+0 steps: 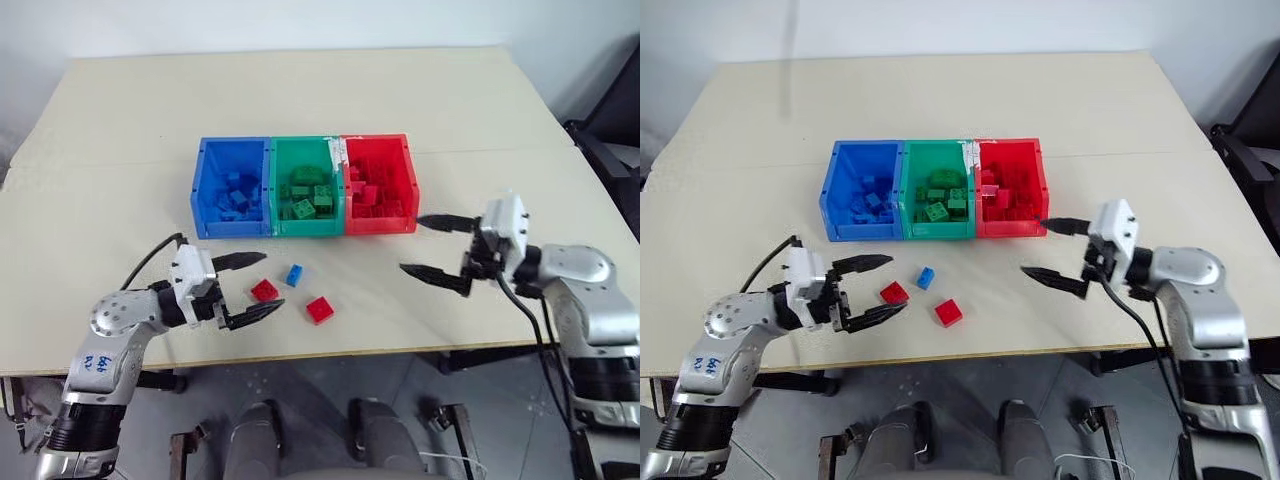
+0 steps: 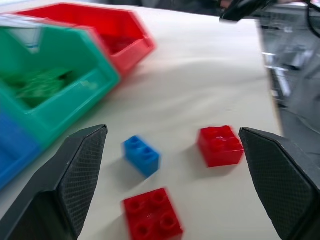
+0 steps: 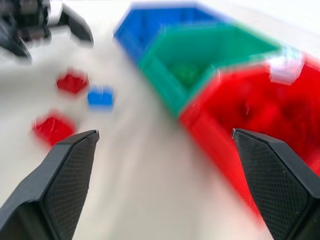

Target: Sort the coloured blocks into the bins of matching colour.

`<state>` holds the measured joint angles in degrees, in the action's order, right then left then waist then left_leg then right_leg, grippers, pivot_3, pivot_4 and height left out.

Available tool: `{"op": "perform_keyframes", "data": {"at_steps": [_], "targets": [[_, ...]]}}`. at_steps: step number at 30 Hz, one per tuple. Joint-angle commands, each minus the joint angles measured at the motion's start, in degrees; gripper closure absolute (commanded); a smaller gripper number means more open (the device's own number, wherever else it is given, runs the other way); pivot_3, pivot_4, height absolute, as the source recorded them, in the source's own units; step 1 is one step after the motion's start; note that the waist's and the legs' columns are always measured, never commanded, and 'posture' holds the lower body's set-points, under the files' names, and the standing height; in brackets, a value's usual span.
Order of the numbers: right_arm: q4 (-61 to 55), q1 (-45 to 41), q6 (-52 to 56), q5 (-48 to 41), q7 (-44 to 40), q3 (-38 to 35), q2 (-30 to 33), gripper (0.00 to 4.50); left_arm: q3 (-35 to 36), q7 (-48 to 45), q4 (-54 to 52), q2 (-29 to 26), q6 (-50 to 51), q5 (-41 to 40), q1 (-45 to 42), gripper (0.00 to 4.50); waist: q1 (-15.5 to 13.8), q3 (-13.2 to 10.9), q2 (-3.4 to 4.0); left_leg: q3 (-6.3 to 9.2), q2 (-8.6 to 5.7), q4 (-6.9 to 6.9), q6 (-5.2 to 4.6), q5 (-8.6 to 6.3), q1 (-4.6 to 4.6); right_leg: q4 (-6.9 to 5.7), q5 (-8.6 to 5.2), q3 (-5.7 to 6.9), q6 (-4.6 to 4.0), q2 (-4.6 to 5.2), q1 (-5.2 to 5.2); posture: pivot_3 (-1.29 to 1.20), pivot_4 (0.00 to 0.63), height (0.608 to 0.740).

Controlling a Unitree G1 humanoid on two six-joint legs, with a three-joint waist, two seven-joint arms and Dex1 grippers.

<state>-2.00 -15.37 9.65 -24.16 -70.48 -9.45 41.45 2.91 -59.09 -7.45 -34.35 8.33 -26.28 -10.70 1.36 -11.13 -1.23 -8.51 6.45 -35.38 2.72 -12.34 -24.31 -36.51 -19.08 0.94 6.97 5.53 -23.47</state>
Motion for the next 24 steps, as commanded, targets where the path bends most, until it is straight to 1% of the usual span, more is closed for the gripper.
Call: {"op": "perform_keyframes", "data": {"at_steps": [1,4,9,11,17,19,21,24], "targets": [[1.6,5.1,-6.8,-0.6,-4.2,-4.4,3.1,0.04,-0.9,-2.3,1.9,0.0,-2.0,0.6,-2.6,0.00,-0.1,0.0,0.00,0.00,0.00,-0.06,0.01,0.00,0.00,0.00,0.00,0.00,0.00,0.00,0.03,0.00,0.150,0.740],[4.5,6.6,-10.1,-0.4,-5.4,-5.1,4.0,0.04,-1.0,-3.0,3.1,-0.1,-2.4,0.8,-3.6,0.00,0.5,0.0,-0.01,-0.02,0.00,-0.29,0.01,-0.05,0.02,-0.02,0.02,-0.05,0.04,0.01,0.11,0.00,0.150,0.740],[7.1,4.9,-11.7,-1.1,-6.3,-4.1,3.6,0.04,0.9,-2.3,3.5,-1.2,-3.2,1.3,-3.3,0.00,0.4,0.0,-0.01,-0.05,0.11,-0.57,0.04,-0.10,0.06,-0.23,0.04,-0.08,0.07,-0.05,0.12,0.00,0.150,0.740],[7.3,3.8,-11.4,-1.6,-6.8,-3.3,3.2,0.04,2.1,-2.2,2.7,-2.0,-3.3,1.0,-1.7,0.00,0.4,0.0,-0.01,-0.05,0.12,-0.61,0.03,-0.12,0.05,-0.24,0.04,-0.09,0.07,-0.04,0.13,0.00,0.150,0.740],[5.0,1.1,-9.7,-3.6,-9.5,-0.5,2.9,0.04,10.2,-0.8,2.1,-6.4,-2.2,-0.5,5.1,0.00,0.4,0.0,0.00,-0.05,0.18,-0.60,0.05,-0.17,0.05,-0.24,0.03,-0.10,0.05,-0.06,0.10,0.00,0.150,0.740],[3.7,0.5,-9.1,-4.3,-9.7,0.2,2.7,0.04,11.8,-1.3,1.4,-7.8,-1.6,-0.7,7.1,0.00,0.3,0.0,-0.01,-0.06,0.18,-0.62,-0.14,-0.28,0.05,-0.25,0.02,-0.10,0.04,-0.05,0.10,0.00,0.150,0.740],[2.5,-0.2,-8.1,-4.8,-9.6,0.9,2.7,0.04,12.4,-2.0,-0.1,-9.4,-0.7,-0.3,9.3,0.00,0.3,0.0,0.00,-0.07,0.18,-0.65,-0.18,-0.31,0.05,-0.25,0.02,-0.10,0.04,-0.02,0.12,0.00,0.150,0.740],[1.6,-0.5,-7.4,-5.2,-9.0,0.8,2.9,0.04,10.3,-1.0,-6.0,-10.2,3.0,-0.9,10.9,0.00,0.1,0.0,-0.01,-0.07,0.18,-0.65,-0.18,-0.37,0.05,-0.23,0.01,-0.10,0.01,-0.01,0.12,0.00,0.150,0.740]]}}
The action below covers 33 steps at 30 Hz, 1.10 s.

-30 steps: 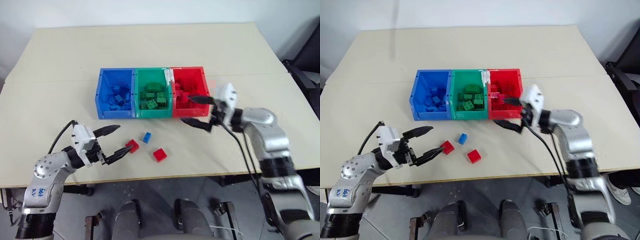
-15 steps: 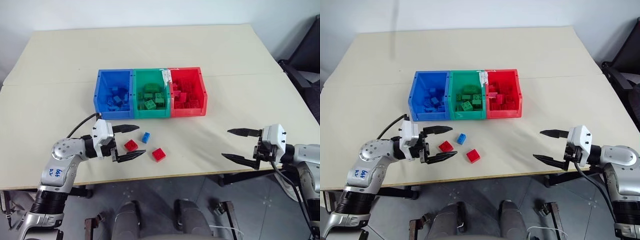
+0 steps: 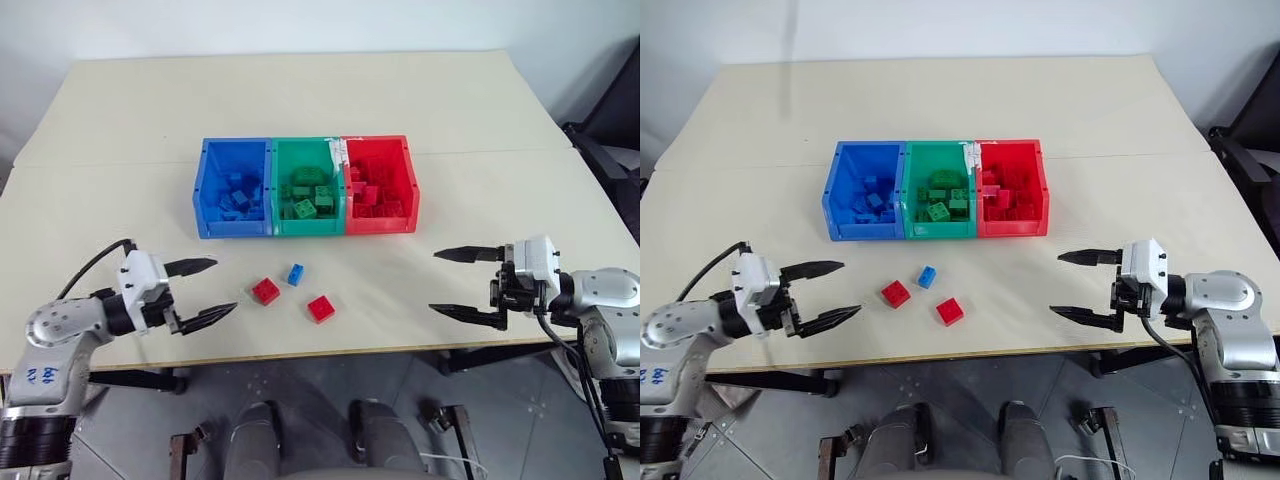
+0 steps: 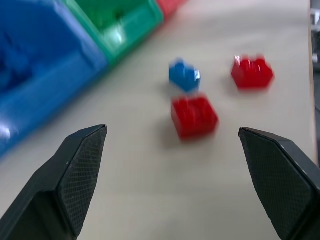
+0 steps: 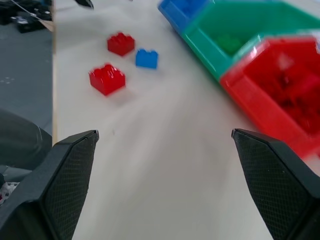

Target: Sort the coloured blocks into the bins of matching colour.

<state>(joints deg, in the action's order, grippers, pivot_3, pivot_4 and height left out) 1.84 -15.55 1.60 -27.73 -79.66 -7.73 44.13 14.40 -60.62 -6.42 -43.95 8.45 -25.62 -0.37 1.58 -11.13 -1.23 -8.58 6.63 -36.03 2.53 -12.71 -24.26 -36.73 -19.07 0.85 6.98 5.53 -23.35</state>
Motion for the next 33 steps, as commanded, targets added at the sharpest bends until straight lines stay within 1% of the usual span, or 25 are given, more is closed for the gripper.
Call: {"op": "perform_keyframes", "data": {"at_steps": [1,4,8,13,18,21,25,28,32,33], "targets": [[-2.4,0.0,0.6,-1.7,0.2,-1.1,0.4,0.04,-2.8,2.3,-9.8,-0.4,5.4,-1.2,0.0,0.00,-0.2,0.0,-0.01,0.00,0.00,0.00,0.00,-0.02,0.00,0.01,0.00,0.00,-0.01,0.01,0.01,0.00,0.150,0.740],[-2.7,1.1,0.7,-1.8,0.0,-1.8,1.1,0.04,-6.5,6.1,-15.5,0.9,10.8,-0.9,-1.9,0.00,-0.3,0.0,-0.01,0.00,-0.01,-0.03,-0.03,-0.05,-0.01,0.02,0.00,0.00,-0.01,0.01,0.06,0.00,0.150,0.740],[-4.1,3.8,1.1,-2.3,0.7,-3.9,2.4,0.04,-14.5,11.8,-21.7,4.7,19.5,-0.7,-6.9,0.00,-0.2,0.0,-0.02,0.00,-0.01,-0.04,0.02,-0.02,0.00,-0.02,0.00,-0.03,0.00,-0.03,0.05,0.00,0.150,0.740],[-7.5,8.8,2.1,-3.0,2.4,-7.4,3.7,0.04,-24.8,14.6,-21.1,7.5,23.9,4.3,-11.0,0.00,-0.2,0.0,-0.02,0.01,-0.02,-0.11,0.15,0.06,0.01,-0.04,0.00,-0.07,0.01,-0.08,0.06,0.00,0.150,0.740],[-11.9,13.9,3.7,-4.0,4.6,-10.8,4.2,0.04,-30.8,19.2,-18.6,10.9,27.4,9.1,-13.7,0.00,-0.1,0.0,-0.02,0.04,-0.02,-0.13,0.17,0.06,0.02,-0.04,0.00,-0.11,0.01,-0.11,0.06,0.00,0.150,0.740],[-15.1,16.7,4.8,-4.6,6.1,-12.3,4.0,0.04,-32.4,21.3,-17.8,11.9,28.7,11.7,-14.7,0.00,-0.2,0.0,-0.04,0.10,-0.03,-0.21,0.15,0.05,0.06,-0.02,0.00,-0.12,0.01,-0.11,0.20,0.00,0.150,0.740],[-17.2,19.0,5.6,-5.0,7.4,-13.5,3.6,0.04,-32.2,23.0,-17.7,12.2,30.8,12.9,-14.6,0.00,-0.2,0.0,-0.03,0.16,-0.04,-0.21,0.13,0.04,0.12,0.04,0.00,-0.11,0.01,-0.10,0.32,0.00,0.150,0.740],[-17.4,19.6,5.3,-5.0,8.0,-13.6,3.5,0.04,-32.8,22.8,-18.3,11.4,31.1,13.6,-13.4,0.00,-0.2,0.0,-0.03,0.17,-0.04,-0.20,0.08,0.01,0.16,0.06,0.00,-0.10,0.01,-0.11,0.38,0.00,0.150,0.740],[-17.2,19.4,4.9,-4.8,8.6,-13.1,3.2,0.04,-32.6,23.0,-18.2,12.2,31.4,13.3,-13.6,0.00,-0.2,0.0,-0.03,0.18,-0.04,-0.19,0.08,0.01,0.20,0.07,0.00,-0.09,0.01,-0.10,0.43,0.00,0.150,0.740],[-17.1,19.3,4.7,-4.7,8.7,-12.9,3.0,0.00,-32.4,23.3,-18.1,12.6,31.5,13.1,-13.8,0.20,-0.2,0.0,-0.03,0.18,-0.04,-0.19,0.07,0.00,0.20,0.08,0.00,-0.09,0.01,-0.11,0.44,0.00,0.150,0.740]]}}
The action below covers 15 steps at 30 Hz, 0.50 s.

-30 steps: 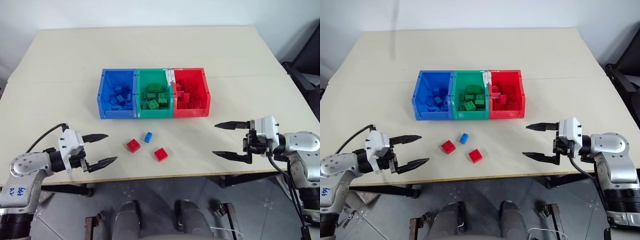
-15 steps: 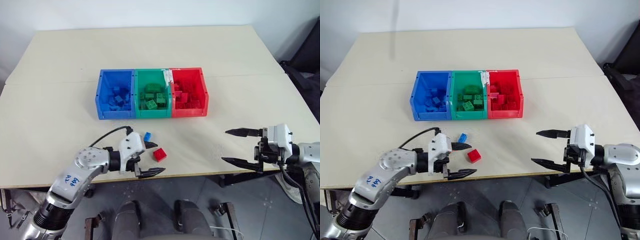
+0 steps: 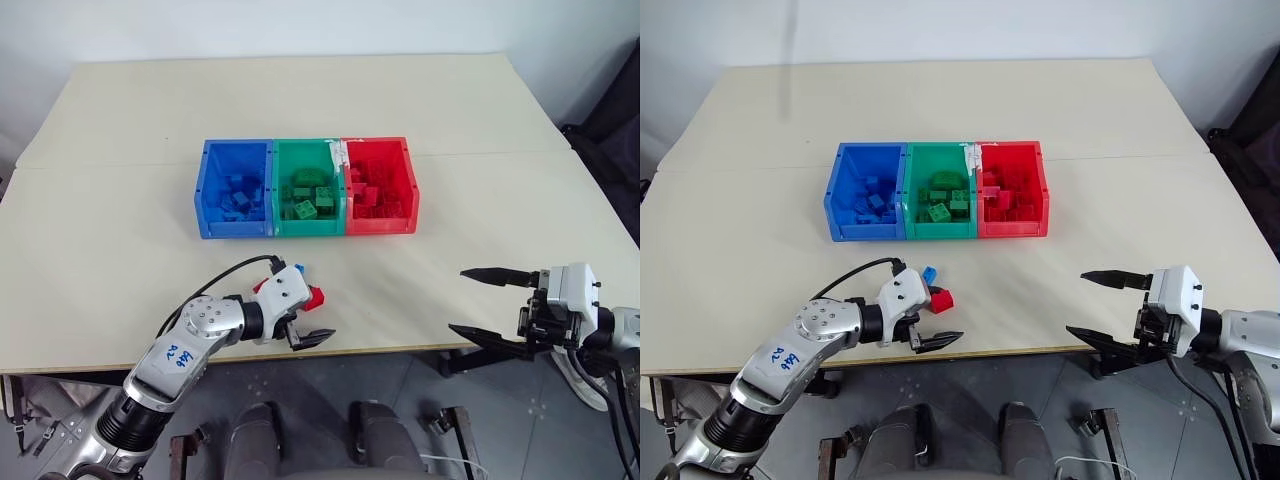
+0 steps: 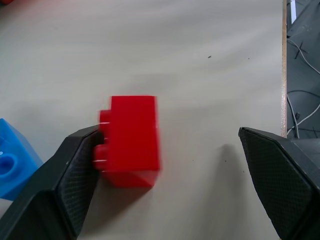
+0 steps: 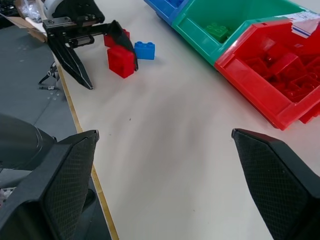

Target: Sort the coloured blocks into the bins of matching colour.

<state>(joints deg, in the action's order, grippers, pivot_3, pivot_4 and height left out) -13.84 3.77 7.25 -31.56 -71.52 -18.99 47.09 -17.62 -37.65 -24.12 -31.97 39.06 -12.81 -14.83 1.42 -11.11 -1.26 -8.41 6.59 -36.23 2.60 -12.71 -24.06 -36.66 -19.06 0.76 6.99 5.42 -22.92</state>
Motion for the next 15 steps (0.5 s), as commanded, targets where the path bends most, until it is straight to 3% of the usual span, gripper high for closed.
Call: {"op": "perform_keyframes", "data": {"at_steps": [1,11,15], "targets": [[-1.3,-0.1,-1.0,-0.8,0.7,-1.4,-0.1,0.00,-0.3,0.5,-0.4,0.8,1.0,0.2,0.6,0.41,0.0,0.0,0.00,0.00,0.00,0.00,0.00,0.00,0.01,0.00,0.00,0.00,0.00,0.00,0.01,0.00,0.150,0.740],[0.0,-0.9,-2.4,-0.2,1.3,0.5,-1.0,0.00,2.1,0.9,0.4,0.5,0.1,0.1,1.6,3.46,0.0,0.0,0.00,0.02,0.00,-0.02,0.00,0.00,0.01,0.02,0.00,0.02,0.00,0.00,0.06,0.00,0.150,0.740],[0.2,-1.0,-2.4,-0.5,1.3,0.5,-1.3,0.00,4.7,-2.0,1.7,1.4,-5.2,-2.3,0.6,3.55,0.0,0.0,0.00,0.02,0.00,-0.02,0.00,0.00,0.01,0.02,0.00,0.02,0.00,0.00,0.06,0.00,0.150,0.740]]}}
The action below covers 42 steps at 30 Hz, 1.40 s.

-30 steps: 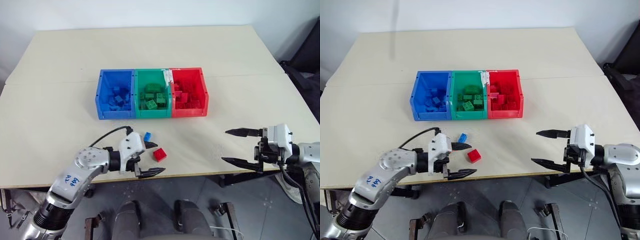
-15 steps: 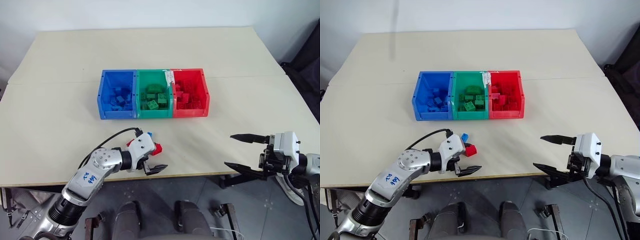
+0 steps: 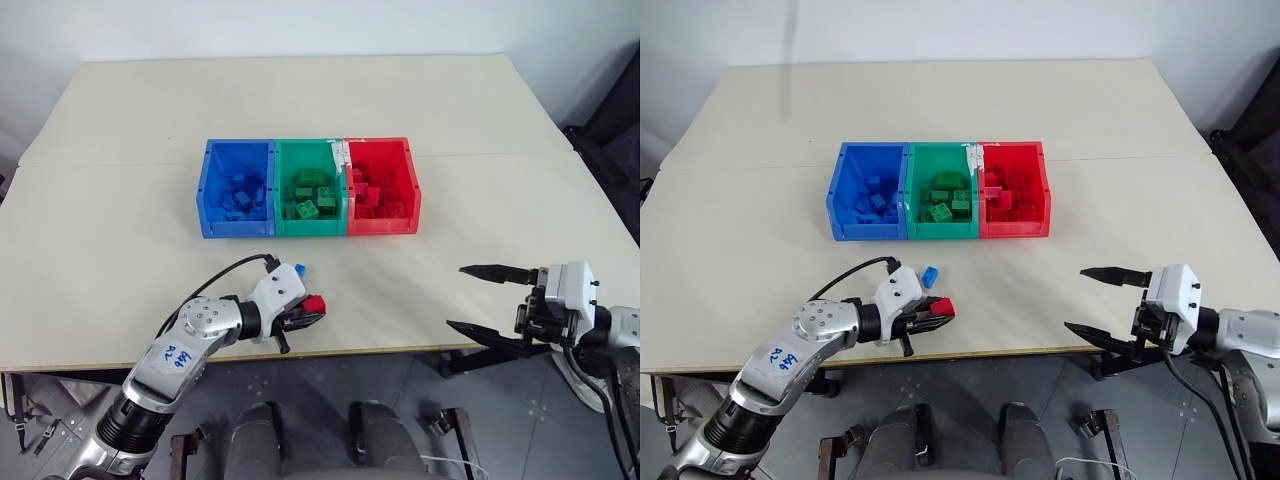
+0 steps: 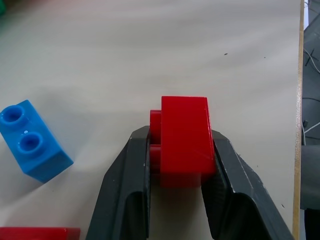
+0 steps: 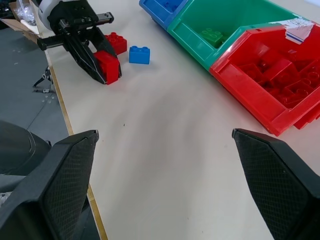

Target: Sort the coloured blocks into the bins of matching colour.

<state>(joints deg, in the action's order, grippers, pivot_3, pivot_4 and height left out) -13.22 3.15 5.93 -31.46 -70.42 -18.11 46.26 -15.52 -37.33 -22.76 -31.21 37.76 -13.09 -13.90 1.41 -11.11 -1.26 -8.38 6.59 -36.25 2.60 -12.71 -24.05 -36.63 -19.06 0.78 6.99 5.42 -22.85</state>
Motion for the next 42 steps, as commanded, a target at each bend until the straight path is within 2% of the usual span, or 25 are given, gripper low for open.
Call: {"op": "perform_keyframes", "data": {"at_steps": [1,7,12,19,24,28,30,36,39,42], "targets": [[-0.5,-0.3,-1.1,-0.8,0.2,-0.6,-0.6,0.00,4.0,-3.5,0.6,1.4,-4.8,-4.0,-0.7,3.55,0.0,0.0,0.00,0.00,0.00,0.00,0.00,0.00,0.00,0.00,0.00,0.00,0.00,0.00,0.00,0.00,0.150,0.740],[-4.0,1.2,1.3,-4.0,4.9,-3.8,-2.8,0.00,9.3,-9.7,4.5,3.2,-9.2,-10.1,-7.1,3.55,-0.5,0.0,0.00,0.02,0.00,-0.06,0.02,0.01,-0.01,-0.01,0.00,0.05,0.00,0.00,0.04,0.00,0.150,0.740],[-7.0,2.8,1.9,-5.1,11.7,-7.1,-5.6,0.00,10.3,-8.2,16.7,8.3,-12.7,-8.8,-20.2,3.55,-1.8,0.0,-0.01,0.08,-0.02,-0.26,0.00,0.01,-0.02,0.01,0.05,0.09,0.09,-0.02,0.15,0.00,0.150,0.740],[-11.3,4.3,1.9,-4.1,22.1,-8.8,-10.7,0.00,7.2,-5.9,50.1,19.4,-29.7,1.2,-42.1,3.55,-2.8,0.0,-0.03,0.08,-0.04,-0.80,-0.24,-0.27,-0.16,0.19,0.15,0.09,0.26,0.01,0.32,0.00,0.150,0.740],[-15.0,4.8,2.8,-4.5,27.7,-8.0,-13.7,0.00,8.4,-2.1,70.9,24.9,-37.9,5.2,-52.5,3.55,-2.7,0.0,-0.03,0.03,-0.04,-0.71,-0.24,-0.42,-0.22,0.50,0.18,0.09,0.32,0.00,0.31,0.00,0.150,0.740],[-17.3,5.5,3.2,-3.9,29.7,-6.4,-14.8,0.00,9.7,-2.3,81.5,27.8,-42.8,6.3,-57.0,3.55,-2.8,0.0,-0.03,0.02,-0.04,-0.65,-0.24,-0.50,-0.34,0.67,0.16,0.14,0.34,-0.01,0.26,0.00,0.150,0.740],[-17.9,5.5,3.2,-3.9,30.4,-6.0,-15.1,0.00,10.2,-3.5,83.9,28.6,-44.3,6.6,-57.9,2.82,-2.8,0.0,-0.03,-0.02,-0.04,-0.65,-0.24,-0.54,-0.39,0.72,0.15,0.17,0.36,0.00,0.22,0.00,0.150,0.740],[-17.6,5.3,2.8,-3.9,30.7,-4.9,-15.0,0.00,10.8,-6.0,85.8,28.3,-46.5,7.8,-58.2,1.05,-2.9,0.0,-0.03,-0.01,-0.03,-0.71,-0.26,-0.56,-0.50,0.72,0.15,0.22,0.37,0.00,0.16,0.00,0.150,0.740],[-15.6,3.5,2.5,-4.1,27.4,-3.5,-13.5,0.00,11.9,-9.3,80.4,24.3,-48.6,6.8,-54.4,0.19,-2.5,0.0,-0.02,-0.02,-0.03,-0.72,-0.26,-0.57,-0.50,0.71,0.15,0.22,0.37,0.00,0.17,0.00,0.150,0.740],[-12.9,2.3,1.7,-3.4,23.2,-2.4,-11.2,0.00,12.6,-13.4,73.0,20.4,-48.1,5.5,-49.7,0.19,-2.3,0.0,-0.01,-0.06,0.03,-0.67,-0.25,-0.56,-0.45,0.65,0.15,0.21,0.37,-0.05,0.16,0.00,0.150,0.740]]}}
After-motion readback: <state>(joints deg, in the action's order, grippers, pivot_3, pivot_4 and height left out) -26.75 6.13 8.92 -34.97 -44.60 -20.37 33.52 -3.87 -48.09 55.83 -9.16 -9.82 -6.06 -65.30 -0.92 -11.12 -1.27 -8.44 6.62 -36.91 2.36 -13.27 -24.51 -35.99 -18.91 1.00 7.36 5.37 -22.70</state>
